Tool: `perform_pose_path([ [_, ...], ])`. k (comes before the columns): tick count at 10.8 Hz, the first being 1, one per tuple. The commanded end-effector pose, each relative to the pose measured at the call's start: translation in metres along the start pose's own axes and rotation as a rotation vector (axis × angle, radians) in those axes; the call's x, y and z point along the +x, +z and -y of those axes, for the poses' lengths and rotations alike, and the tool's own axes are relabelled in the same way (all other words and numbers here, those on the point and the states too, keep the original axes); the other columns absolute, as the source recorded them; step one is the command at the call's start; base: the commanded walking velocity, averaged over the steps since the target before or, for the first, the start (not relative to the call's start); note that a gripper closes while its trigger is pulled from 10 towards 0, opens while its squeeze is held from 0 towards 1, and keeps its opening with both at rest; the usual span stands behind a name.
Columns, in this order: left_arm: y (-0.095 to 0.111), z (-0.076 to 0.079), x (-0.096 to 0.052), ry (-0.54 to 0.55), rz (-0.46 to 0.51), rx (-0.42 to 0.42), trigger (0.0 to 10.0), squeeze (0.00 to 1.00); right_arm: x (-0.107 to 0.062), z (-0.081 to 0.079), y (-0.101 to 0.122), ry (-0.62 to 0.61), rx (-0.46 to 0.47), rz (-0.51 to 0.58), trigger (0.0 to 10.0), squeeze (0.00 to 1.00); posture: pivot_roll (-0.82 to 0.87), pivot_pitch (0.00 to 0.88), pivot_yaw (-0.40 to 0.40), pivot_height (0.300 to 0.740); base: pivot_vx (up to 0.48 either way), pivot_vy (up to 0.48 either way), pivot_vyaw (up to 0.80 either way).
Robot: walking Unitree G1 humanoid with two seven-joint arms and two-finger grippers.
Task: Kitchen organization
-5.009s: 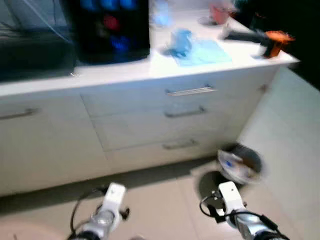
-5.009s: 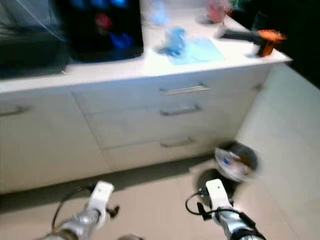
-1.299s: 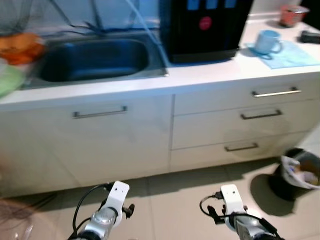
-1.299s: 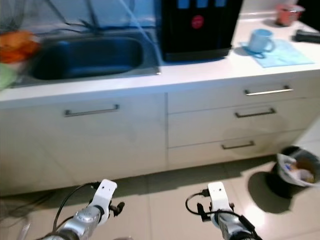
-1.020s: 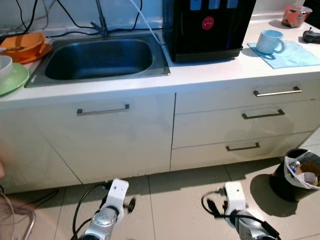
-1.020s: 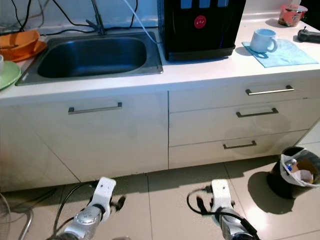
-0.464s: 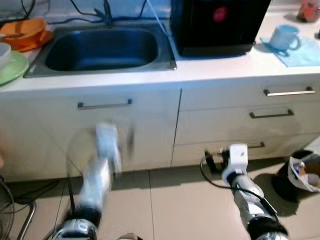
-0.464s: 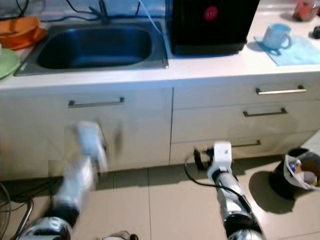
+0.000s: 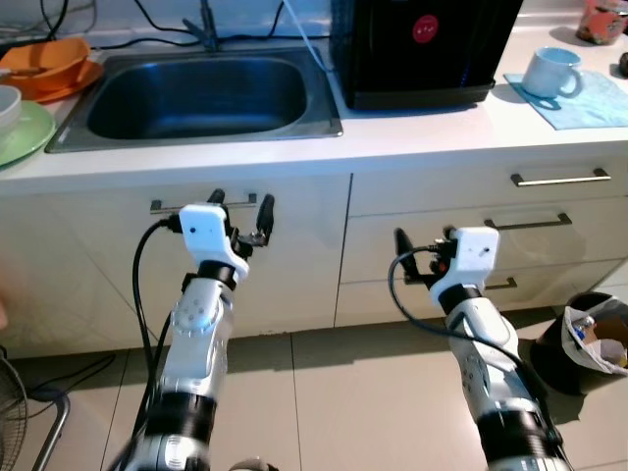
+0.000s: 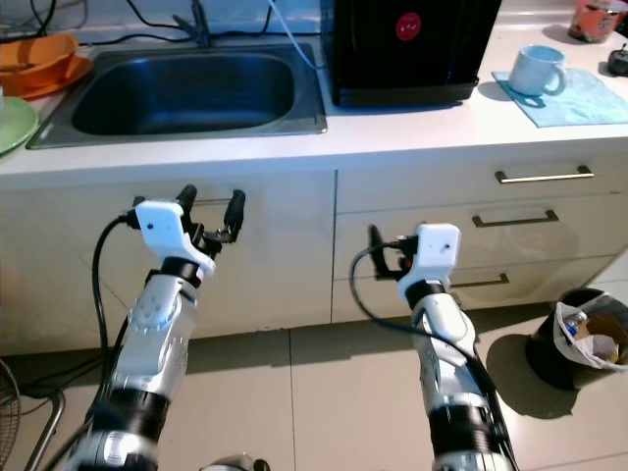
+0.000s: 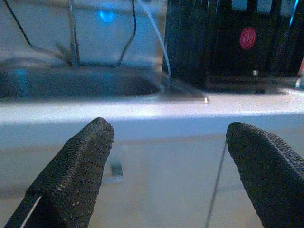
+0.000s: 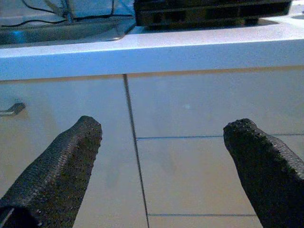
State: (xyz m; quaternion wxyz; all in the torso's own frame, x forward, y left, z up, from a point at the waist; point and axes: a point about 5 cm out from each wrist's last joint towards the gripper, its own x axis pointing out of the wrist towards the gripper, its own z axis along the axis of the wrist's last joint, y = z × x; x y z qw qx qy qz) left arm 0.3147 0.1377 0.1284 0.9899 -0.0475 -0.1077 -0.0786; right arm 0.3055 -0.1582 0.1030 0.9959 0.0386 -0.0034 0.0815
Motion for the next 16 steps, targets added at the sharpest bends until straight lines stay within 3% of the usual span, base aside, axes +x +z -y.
perform_pose_path([
  [1,0.0,-0.002,-0.004,0.015,-0.022,0.0,10.0,0.0,-0.004,0.001,0.002,-0.002,-0.009,-0.008,10.0,0.0,0.13,0.036,0.033,0.74,0.0,0.0,0.0],
  [3,0.0,-0.012,-0.016,0.047,-0.062,0.009,10.0,0.0,-0.011,0.003,0.009,-0.01,-0.042,0.004,10.0,0.0,0.13,0.033,0.034,0.74,0.0,0.0,0.0],
  [5,-0.003,-0.011,-0.023,0.051,-0.101,0.012,10.0,0.0,-0.011,0.003,0.015,-0.021,-0.046,0.018,10.0,0.0,0.13,0.03,0.035,0.74,0.0,0.0,0.8],
  [7,0.002,-0.008,-0.018,0.046,-0.092,0.016,10.0,0.0,-0.009,0.0,0.018,-0.017,-0.037,0.021,10.0,0.0,0.13,0.026,0.035,0.74,0.0,0.0,0.8],
  [11,0.004,-0.007,-0.015,0.069,-0.111,-0.031,10.0,0.0,-0.009,0.001,0.024,-0.038,-0.02,0.042,10.0,0.0,0.13,0.026,0.031,0.74,0.0,0.0,0.0],
  [16,0.001,-0.008,-0.016,0.077,-0.148,-0.033,10.0,0.0,-0.009,-0.002,0.023,-0.044,-0.01,0.037,10.0,0.0,0.13,0.03,0.039,0.74,0.0,0.448,0.0],
])
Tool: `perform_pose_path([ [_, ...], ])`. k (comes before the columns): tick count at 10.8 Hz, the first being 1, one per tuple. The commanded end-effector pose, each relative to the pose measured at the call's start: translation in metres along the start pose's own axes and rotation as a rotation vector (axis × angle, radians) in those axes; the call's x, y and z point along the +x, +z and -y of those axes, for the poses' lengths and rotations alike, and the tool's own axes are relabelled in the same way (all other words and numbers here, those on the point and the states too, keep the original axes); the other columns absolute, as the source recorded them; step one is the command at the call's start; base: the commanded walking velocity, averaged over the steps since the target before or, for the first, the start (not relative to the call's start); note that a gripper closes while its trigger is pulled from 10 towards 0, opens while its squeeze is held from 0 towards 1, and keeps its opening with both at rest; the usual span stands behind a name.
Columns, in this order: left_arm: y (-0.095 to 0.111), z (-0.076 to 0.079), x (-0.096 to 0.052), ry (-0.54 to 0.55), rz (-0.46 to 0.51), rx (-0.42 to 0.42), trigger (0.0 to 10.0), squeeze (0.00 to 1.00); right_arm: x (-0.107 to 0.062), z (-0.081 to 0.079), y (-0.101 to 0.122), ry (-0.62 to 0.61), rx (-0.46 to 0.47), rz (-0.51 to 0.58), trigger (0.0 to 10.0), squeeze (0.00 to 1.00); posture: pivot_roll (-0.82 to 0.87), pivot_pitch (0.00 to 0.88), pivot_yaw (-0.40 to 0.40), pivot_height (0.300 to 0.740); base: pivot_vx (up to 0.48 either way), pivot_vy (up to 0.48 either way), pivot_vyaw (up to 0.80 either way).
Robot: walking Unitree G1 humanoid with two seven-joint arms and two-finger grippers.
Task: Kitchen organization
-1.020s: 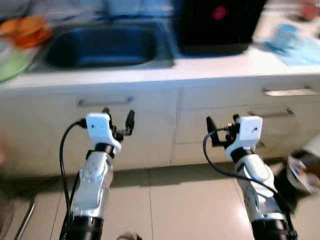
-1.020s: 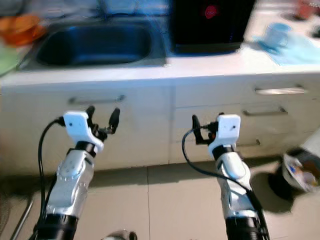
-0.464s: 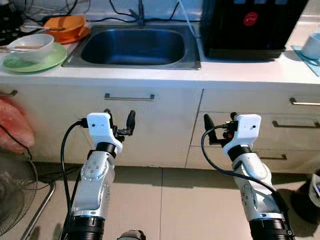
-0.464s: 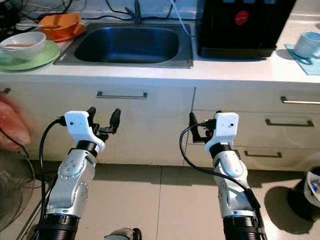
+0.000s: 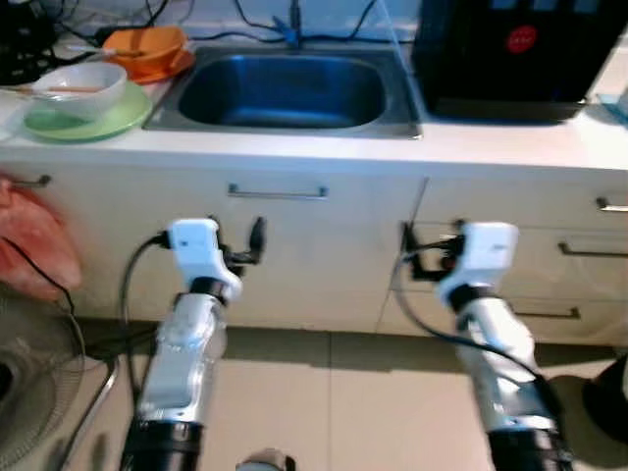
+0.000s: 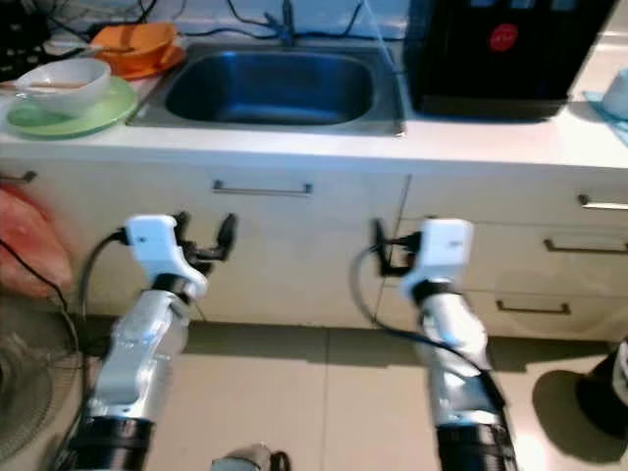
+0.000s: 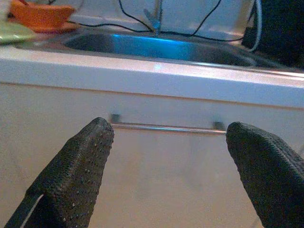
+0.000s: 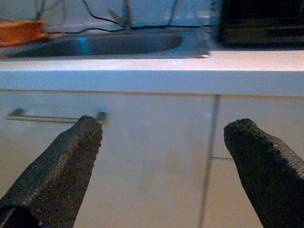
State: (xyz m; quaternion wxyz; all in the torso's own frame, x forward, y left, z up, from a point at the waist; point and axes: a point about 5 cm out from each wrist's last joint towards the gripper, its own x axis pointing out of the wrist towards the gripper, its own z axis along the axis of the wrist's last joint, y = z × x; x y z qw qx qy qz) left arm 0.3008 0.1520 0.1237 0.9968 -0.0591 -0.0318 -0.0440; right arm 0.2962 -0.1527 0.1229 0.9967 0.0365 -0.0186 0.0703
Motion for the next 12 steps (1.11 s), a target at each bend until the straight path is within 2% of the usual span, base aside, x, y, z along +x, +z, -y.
perform_pose_path([
  [1,-0.0002,0.0034,-0.0001,-0.001,-0.008,-0.005,10.0,0.0,-0.0013,0.0059,0.003,-0.024,-0.002,0.005,10.0,0.0,0.13,0.032,0.04,0.74,0.0,0.48,0.0],
  [6,-0.001,0.004,0.0006,0.002,-0.02,0.005,10.0,0.0,-0.0003,0.0064,0.0031,-0.031,0.003,0.007,10.0,0.0,0.13,0.033,0.047,0.74,0.0,0.48,0.0],
  [11,0.0073,0.0045,0.0024,-0.019,0.021,0.02,10.0,0.0,-0.0005,0.0062,0.0018,-0.031,0.003,0.004,10.0,0.0,0.13,0.031,0.046,0.74,0.0,0.0,0.0],
  [12,0.0087,0.0029,0.0034,-0.009,0.028,0.023,10.0,0.0,0.0003,0.006,0.0019,-0.029,0.002,0.005,10.0,0.0,0.13,0.031,0.045,0.74,0.48,0.0,0.0],
])
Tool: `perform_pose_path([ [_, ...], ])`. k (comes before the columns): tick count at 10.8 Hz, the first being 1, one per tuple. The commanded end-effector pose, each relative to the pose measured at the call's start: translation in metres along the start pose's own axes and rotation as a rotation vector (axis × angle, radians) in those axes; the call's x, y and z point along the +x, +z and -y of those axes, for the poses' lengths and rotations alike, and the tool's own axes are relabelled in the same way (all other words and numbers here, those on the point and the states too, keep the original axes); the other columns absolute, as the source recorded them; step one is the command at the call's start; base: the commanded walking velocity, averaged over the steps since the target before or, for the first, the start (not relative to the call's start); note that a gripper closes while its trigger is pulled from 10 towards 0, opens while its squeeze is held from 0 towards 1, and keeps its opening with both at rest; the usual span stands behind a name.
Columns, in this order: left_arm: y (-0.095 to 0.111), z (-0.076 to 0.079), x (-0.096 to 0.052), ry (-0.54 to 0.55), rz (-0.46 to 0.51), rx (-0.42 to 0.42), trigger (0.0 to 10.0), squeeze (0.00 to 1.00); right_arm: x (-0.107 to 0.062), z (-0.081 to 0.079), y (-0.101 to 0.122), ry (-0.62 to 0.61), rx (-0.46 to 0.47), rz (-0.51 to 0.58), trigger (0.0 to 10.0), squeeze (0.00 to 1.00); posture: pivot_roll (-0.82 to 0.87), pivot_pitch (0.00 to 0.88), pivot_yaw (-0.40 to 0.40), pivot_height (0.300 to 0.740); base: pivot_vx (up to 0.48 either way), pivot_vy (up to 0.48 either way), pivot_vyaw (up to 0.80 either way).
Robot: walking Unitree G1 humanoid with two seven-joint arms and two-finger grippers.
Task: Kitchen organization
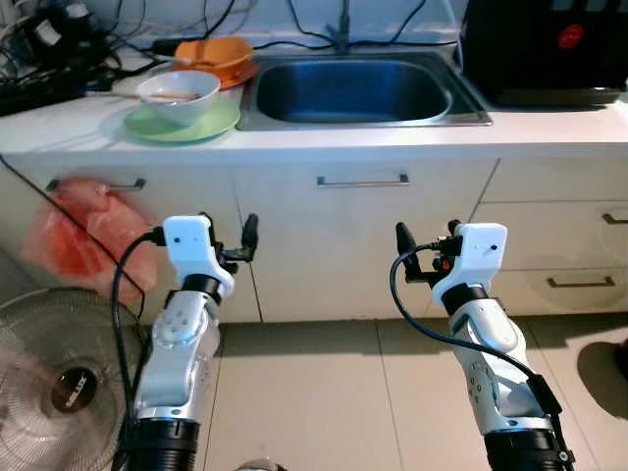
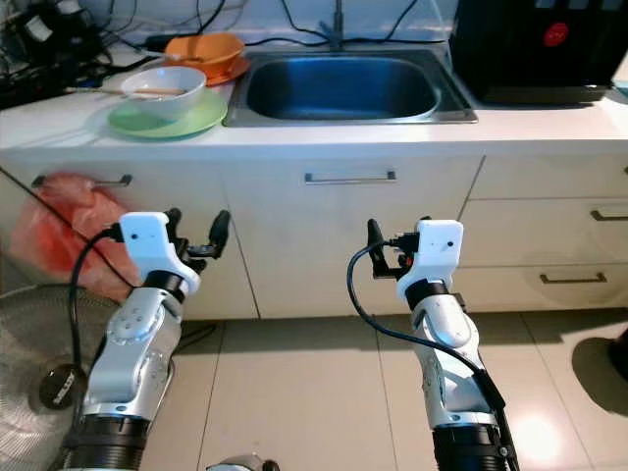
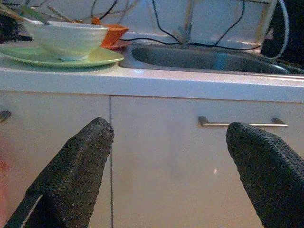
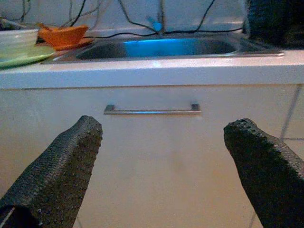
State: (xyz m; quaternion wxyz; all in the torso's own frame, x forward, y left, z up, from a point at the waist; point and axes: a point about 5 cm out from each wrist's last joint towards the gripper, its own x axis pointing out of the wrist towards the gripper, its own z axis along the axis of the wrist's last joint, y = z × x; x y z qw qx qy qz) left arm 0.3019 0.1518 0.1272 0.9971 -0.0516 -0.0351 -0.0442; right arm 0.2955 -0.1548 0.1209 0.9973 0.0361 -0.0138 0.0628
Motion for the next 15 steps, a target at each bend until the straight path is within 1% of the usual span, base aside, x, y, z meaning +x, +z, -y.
perform_pose_path([
  [1,0.005,0.002,0.002,-0.006,0.021,0.007,10.0,0.0,0.002,0.004,0.004,-0.013,0.004,0.015,10.0,0.0,0.14,0.031,0.044,0.74,0.48,0.0,0.0],
  [8,0.003,0.002,0.002,-0.007,0.012,0.008,10.0,0.0,0.001,0.002,0.002,-0.004,0.004,0.011,10.0,0.0,0.13,0.026,0.046,0.74,0.48,0.0,0.0],
  [11,0.002,0.005,0.003,-0.004,0.014,0.004,10.0,0.0,0.002,0.003,0.001,0.001,-0.001,0.01,10.0,0.0,0.13,0.018,0.04,0.74,0.472,0.0,0.0],
  [13,-0.004,0.003,0.003,0.022,0.007,-0.001,10.0,0.0,0.007,-0.004,0.003,0.023,0.004,0.014,10.0,0.0,0.13,0.0,0.006,0.74,0.452,0.0,0.0],
  [15,0.0,-0.001,0.004,0.054,0.025,-0.007,10.0,0.0,0.014,-0.012,0.009,0.077,-0.021,0.034,10.0,0.0,0.16,0.0,-0.008,0.74,0.366,0.0,0.0],
])
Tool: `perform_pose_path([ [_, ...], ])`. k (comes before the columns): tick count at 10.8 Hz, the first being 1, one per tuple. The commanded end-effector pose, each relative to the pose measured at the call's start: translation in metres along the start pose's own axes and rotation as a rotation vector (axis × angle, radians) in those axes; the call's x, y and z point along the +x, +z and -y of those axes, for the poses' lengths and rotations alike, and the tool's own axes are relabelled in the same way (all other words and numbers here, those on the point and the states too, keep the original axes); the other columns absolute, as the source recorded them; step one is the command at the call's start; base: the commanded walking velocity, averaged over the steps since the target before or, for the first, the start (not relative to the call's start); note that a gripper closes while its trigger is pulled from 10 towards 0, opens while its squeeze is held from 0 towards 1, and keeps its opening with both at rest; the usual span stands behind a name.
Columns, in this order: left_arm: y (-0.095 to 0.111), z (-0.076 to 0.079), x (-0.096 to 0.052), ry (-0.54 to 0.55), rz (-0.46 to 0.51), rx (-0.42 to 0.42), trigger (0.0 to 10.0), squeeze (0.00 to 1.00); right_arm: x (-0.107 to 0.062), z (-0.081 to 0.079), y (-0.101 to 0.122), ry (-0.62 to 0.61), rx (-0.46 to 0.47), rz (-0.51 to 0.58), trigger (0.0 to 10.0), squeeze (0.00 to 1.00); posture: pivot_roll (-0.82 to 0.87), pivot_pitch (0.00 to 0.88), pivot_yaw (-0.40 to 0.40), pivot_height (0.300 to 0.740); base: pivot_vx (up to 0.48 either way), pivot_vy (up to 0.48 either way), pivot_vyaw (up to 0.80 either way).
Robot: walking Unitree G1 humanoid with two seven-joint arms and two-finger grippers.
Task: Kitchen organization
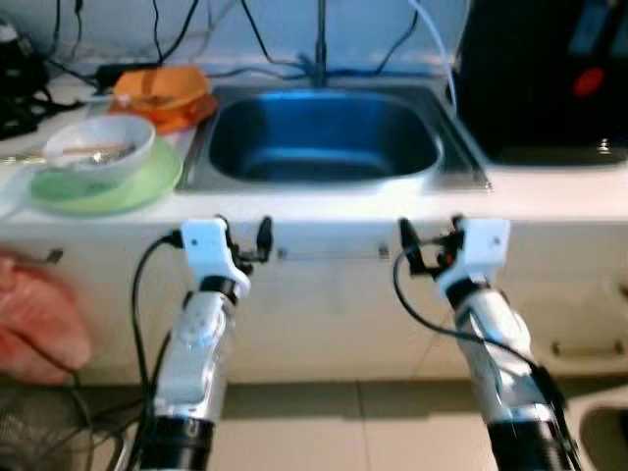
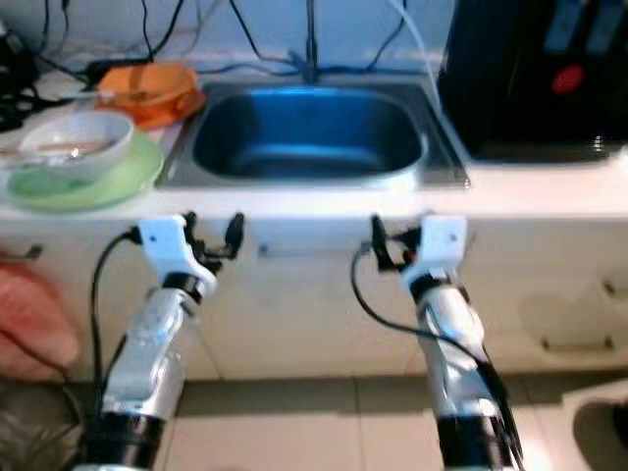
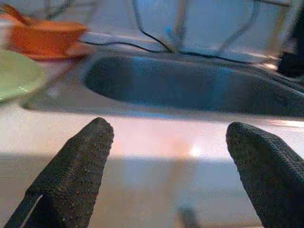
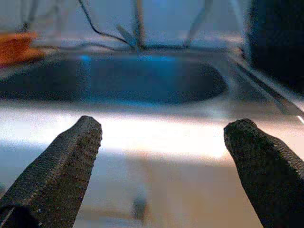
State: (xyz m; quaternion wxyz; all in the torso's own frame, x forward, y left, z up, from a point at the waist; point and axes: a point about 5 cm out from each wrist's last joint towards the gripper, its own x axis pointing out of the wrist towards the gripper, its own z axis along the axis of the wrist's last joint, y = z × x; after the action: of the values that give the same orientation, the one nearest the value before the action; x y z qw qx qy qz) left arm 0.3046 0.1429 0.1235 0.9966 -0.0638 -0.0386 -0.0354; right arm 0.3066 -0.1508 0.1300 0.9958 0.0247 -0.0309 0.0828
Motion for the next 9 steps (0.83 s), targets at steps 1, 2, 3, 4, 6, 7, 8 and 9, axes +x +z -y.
perform_pose_path([
  [1,0.003,-0.017,0.002,0.07,0.01,0.017,10.0,0.0,0.005,-0.008,-0.003,0.028,0.007,-0.006,10.0,0.0,0.16,0.0,0.001,0.74,0.0,0.0,0.0],
  [2,0.011,-0.024,0.004,0.089,0.02,0.028,10.0,0.0,0.007,-0.012,0.0,0.019,0.022,0.007,10.0,0.0,0.17,0.008,0.04,0.74,0.0,0.0,0.0],
  [3,0.019,-0.014,0.004,-0.015,0.065,0.116,10.0,0.0,0.006,-0.017,-0.002,0.018,0.029,0.023,10.0,0.0,0.19,0.002,0.074,0.74,0.0,0.0,0.0],
  [4,0.02,-0.014,0.004,-0.022,0.064,0.125,10.0,0.0,0.005,-0.016,-0.005,0.006,0.041,0.018,10.0,0.0,0.19,0.0,0.087,0.74,0.0,0.0,0.0],
  [6,0.029,-0.012,0.019,-0.021,0.085,0.124,10.0,0.0,0.004,-0.014,-0.006,-0.061,0.094,0.041,10.0,0.0,0.17,0.0,0.134,0.74,0.0,0.0,0.0],
  [7,0.034,-0.002,0.024,-0.055,0.1,0.112,10.0,0.0,0.004,-0.015,0.003,-0.059,0.109,0.086,10.0,0.0,0.14,0.0,0.149,0.74,0.0,0.0,0.0],
  [8,0.037,0.011,0.028,-0.097,0.116,0.091,10.0,0.0,0.001,-0.012,0.007,-0.078,0.072,0.102,10.0,0.0,0.14,0.0,0.141,0.74,0.0,0.0,0.0],
  [9,0.037,0.013,0.029,-0.096,0.121,0.083,10.0,0.0,0.001,-0.011,0.008,-0.064,0.118,0.112,10.0,0.0,0.15,0.0,0.136,0.74,0.0,0.0,0.0],
])
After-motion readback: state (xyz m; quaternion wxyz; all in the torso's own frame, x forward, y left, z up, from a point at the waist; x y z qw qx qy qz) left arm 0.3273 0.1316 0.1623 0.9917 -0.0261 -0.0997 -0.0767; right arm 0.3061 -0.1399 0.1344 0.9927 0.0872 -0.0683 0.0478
